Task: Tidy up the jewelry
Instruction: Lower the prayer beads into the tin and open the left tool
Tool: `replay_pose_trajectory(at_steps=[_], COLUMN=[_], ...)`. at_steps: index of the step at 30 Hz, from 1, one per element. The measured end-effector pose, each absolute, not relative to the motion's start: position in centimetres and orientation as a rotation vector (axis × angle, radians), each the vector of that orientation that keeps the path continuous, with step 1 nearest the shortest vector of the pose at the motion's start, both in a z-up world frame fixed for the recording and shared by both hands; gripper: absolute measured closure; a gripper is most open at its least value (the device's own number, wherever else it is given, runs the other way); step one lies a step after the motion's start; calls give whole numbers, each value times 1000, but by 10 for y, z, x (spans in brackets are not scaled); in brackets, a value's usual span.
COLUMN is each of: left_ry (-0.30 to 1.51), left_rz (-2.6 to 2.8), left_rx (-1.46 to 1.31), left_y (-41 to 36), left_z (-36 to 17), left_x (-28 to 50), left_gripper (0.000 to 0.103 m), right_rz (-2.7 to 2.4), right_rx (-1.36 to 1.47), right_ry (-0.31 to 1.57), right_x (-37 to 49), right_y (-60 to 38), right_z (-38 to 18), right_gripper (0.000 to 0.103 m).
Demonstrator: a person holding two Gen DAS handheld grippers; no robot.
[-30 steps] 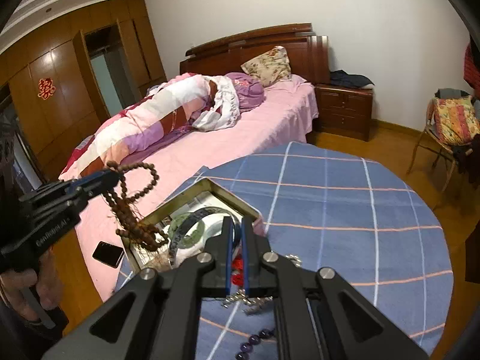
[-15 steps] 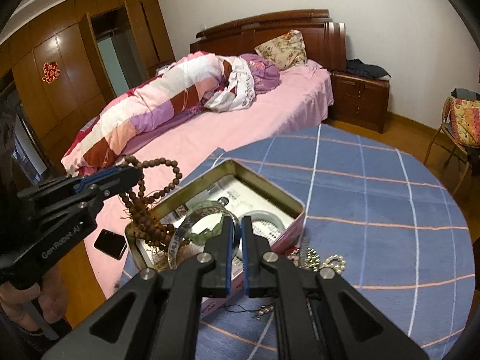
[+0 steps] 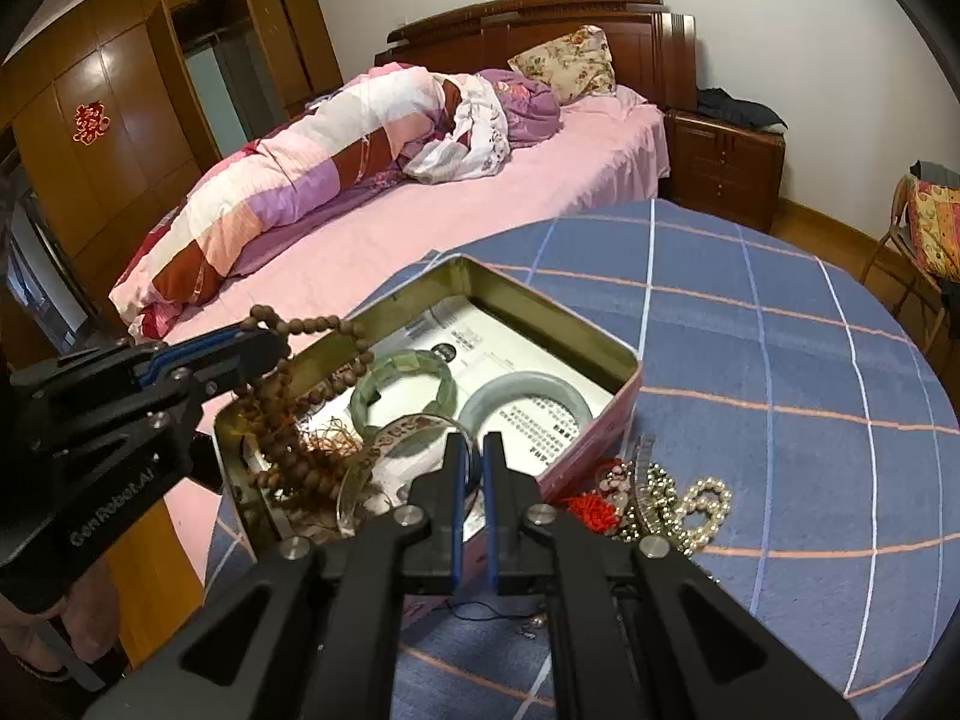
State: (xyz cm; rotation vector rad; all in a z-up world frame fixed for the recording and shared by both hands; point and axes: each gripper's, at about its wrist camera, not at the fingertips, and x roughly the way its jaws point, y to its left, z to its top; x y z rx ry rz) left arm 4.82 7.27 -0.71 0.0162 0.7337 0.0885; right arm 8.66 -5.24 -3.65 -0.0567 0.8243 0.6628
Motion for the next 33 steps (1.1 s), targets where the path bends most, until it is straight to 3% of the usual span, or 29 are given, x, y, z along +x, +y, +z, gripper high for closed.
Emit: replay_pose_trajectory(at_steps=[33], left_ry=[825], left_rz=[99], left_rx=[1], left_y=[81], left_z=[-36], left_x=[61], left_gripper=[96], right_rz=[664], right_rx=[-59], right_ry=[867], right_x=[92], right_y=[-44], right_z=[-51], right_gripper=[94])
